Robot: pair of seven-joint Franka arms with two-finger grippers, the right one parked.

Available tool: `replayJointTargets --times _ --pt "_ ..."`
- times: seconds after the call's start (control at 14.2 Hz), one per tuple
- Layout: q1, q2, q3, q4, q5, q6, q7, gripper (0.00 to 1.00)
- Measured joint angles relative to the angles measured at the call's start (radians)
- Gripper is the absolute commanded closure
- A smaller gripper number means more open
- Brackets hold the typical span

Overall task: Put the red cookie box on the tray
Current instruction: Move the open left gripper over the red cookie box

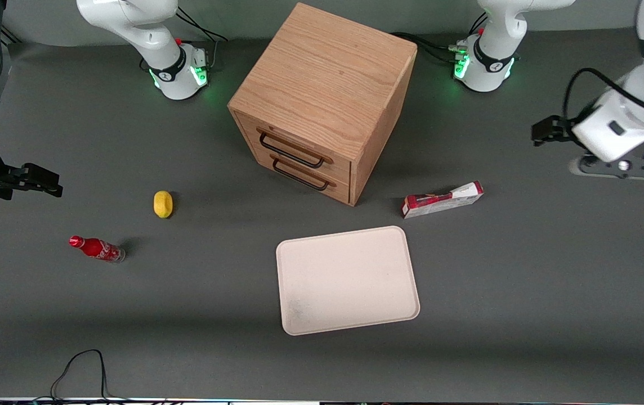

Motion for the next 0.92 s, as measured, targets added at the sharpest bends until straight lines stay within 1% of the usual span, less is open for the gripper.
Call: replayJointTargets --times 0.21,0.28,0.35,0.63,0.77,0.92 --pt "-0.007 -0.023 -0.116 0.001 -0.011 -0.01 0.044 0.0" --pt "-0.01 -0.034 -0.144 0.001 -0.012 -0.018 0.119 0.0" --pt "-0.012 -0.047 -0.16 -0.001 -0.012 -0.021 0.236 0.0" --pt "0.002 -0.067 -0.149 -0.003 -0.011 -0.009 0.724 0.0" --pt "0.004 -0.08 -0.147 -0.018 -0.011 0.011 0.881 0.0" --pt "0.001 -0.12 -0.152 -0.074 -0.012 0.061 1.005 0.0"
